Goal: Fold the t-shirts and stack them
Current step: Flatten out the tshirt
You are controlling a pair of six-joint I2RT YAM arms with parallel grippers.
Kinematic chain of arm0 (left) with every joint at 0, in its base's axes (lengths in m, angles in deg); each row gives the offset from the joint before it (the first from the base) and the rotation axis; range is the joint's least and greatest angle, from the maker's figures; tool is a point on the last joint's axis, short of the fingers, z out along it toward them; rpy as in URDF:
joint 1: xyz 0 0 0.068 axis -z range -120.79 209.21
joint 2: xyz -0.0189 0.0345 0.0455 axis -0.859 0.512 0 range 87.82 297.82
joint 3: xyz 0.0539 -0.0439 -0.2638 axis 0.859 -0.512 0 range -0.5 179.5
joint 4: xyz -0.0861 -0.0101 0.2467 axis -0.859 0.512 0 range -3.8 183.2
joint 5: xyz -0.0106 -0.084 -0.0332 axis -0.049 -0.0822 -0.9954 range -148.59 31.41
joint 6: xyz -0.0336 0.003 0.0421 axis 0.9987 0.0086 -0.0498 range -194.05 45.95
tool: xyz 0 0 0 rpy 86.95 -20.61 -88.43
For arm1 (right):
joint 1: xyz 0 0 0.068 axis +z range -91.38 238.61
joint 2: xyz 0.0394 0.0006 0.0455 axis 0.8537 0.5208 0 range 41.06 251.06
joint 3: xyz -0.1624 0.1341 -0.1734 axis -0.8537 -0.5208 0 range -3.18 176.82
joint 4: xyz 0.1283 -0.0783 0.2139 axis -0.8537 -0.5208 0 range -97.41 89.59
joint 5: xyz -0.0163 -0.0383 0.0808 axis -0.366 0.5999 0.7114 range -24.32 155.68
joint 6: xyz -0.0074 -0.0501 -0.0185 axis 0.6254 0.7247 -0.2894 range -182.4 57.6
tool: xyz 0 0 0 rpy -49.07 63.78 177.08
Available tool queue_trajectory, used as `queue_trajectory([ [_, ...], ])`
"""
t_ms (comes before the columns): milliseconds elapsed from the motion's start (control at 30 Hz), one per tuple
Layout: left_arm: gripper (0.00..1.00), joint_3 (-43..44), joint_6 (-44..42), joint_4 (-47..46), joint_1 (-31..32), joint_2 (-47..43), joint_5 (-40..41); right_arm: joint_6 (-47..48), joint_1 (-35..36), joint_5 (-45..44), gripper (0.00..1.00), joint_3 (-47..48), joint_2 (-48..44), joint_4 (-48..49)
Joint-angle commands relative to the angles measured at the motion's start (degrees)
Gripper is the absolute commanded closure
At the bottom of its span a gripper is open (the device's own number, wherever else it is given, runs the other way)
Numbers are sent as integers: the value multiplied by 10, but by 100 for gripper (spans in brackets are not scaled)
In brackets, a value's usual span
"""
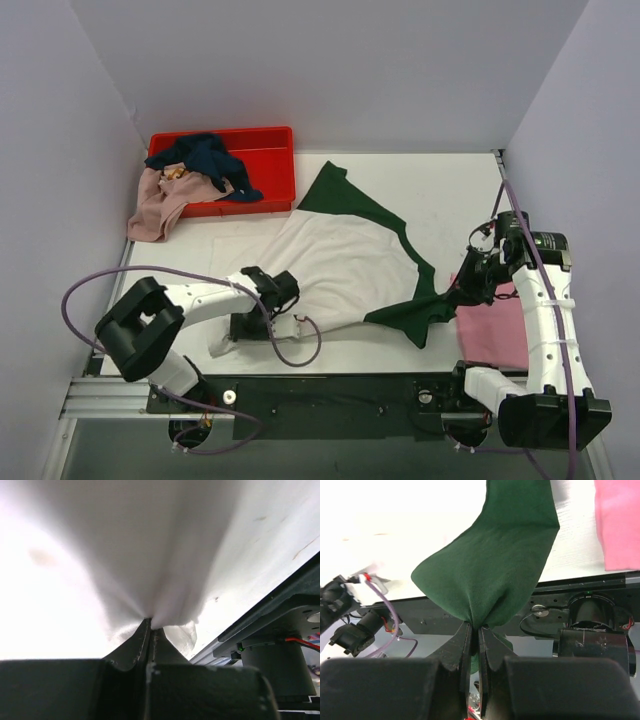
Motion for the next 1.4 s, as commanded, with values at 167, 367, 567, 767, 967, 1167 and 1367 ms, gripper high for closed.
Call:
queue_trajectory([
  [167, 100, 102, -36, 16, -140, -55, -32, -17, 71, 11, 100, 67, 103, 80],
  [367, 95, 153, -102, 22, -219, 2, -54, 7, 99, -9, 100, 138, 231, 139],
  [567, 50, 199, -133, 36, -290, -3, -67, 25, 104, -9, 100, 180, 309, 147],
  [767, 49, 259, -145, 133, -310, -12, -172, 26, 112, -5, 100, 186, 328, 156],
  [967, 49, 225, -212, 128, -344, 3, -153, 29, 113, -1, 100, 175, 321, 159],
  [1167, 49, 234, -247, 185, -359, 37, -194, 31, 113, -5, 100, 162, 307, 161],
  [1367, 69, 217, -262, 226, -361, 45, -203, 30, 113, -9, 100, 141, 286, 163],
])
